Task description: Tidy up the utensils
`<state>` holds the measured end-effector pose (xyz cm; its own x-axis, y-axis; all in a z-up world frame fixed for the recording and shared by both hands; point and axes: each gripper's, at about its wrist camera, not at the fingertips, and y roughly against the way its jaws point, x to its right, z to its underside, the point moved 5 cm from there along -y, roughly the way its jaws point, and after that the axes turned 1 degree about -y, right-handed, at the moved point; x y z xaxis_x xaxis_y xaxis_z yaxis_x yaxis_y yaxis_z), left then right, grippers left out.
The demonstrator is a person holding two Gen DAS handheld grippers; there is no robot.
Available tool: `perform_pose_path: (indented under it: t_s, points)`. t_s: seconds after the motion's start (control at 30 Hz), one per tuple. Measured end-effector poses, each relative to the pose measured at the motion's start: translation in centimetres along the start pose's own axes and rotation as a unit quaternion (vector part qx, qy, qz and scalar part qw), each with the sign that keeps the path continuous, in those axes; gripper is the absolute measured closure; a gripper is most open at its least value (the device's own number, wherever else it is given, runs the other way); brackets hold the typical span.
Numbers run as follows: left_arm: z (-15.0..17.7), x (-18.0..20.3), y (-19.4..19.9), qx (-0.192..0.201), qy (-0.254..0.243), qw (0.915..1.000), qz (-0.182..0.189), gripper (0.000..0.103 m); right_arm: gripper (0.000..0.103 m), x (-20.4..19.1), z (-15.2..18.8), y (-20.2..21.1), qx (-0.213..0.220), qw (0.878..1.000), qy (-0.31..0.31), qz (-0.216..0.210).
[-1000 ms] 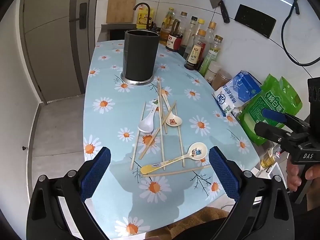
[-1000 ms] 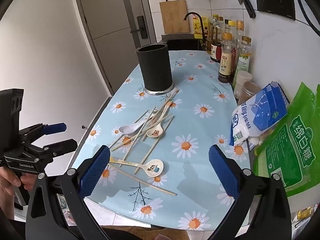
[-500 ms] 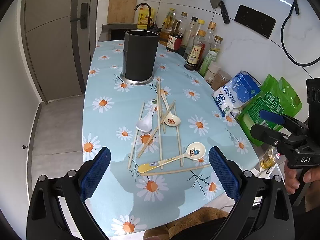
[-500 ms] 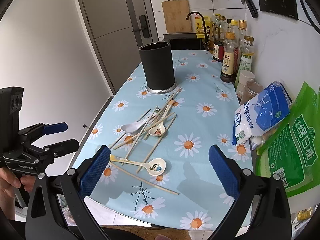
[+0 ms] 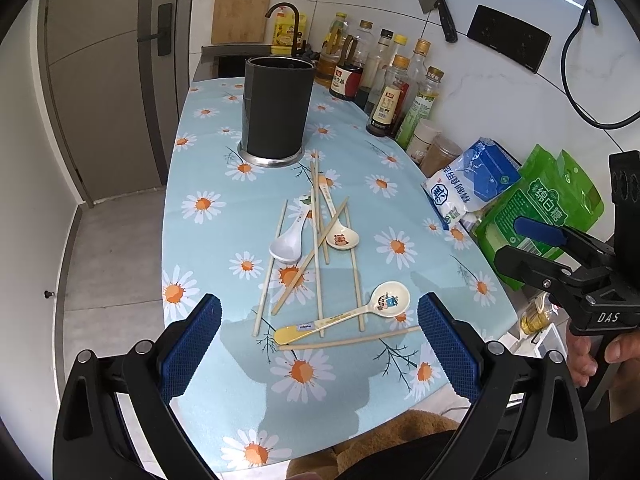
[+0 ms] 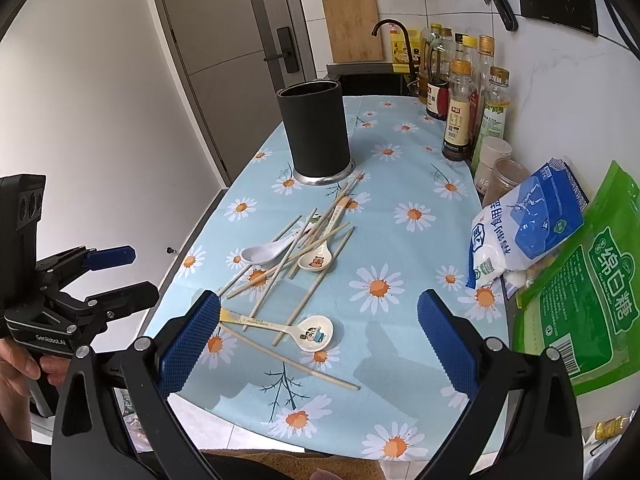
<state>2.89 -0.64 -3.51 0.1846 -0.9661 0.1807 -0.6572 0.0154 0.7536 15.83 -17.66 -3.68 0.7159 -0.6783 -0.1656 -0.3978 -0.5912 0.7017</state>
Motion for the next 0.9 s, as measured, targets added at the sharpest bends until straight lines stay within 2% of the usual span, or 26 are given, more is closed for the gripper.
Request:
perform_pose_path:
  t_s: [0.9]
  points:
    - [0.62, -0.2, -0.23, -0.006, 0.004, 1.0, -0.003, 0.007, 0.005, -0.48, 0.32, -0.62, 0.001, 1.0, -0.003, -0.001]
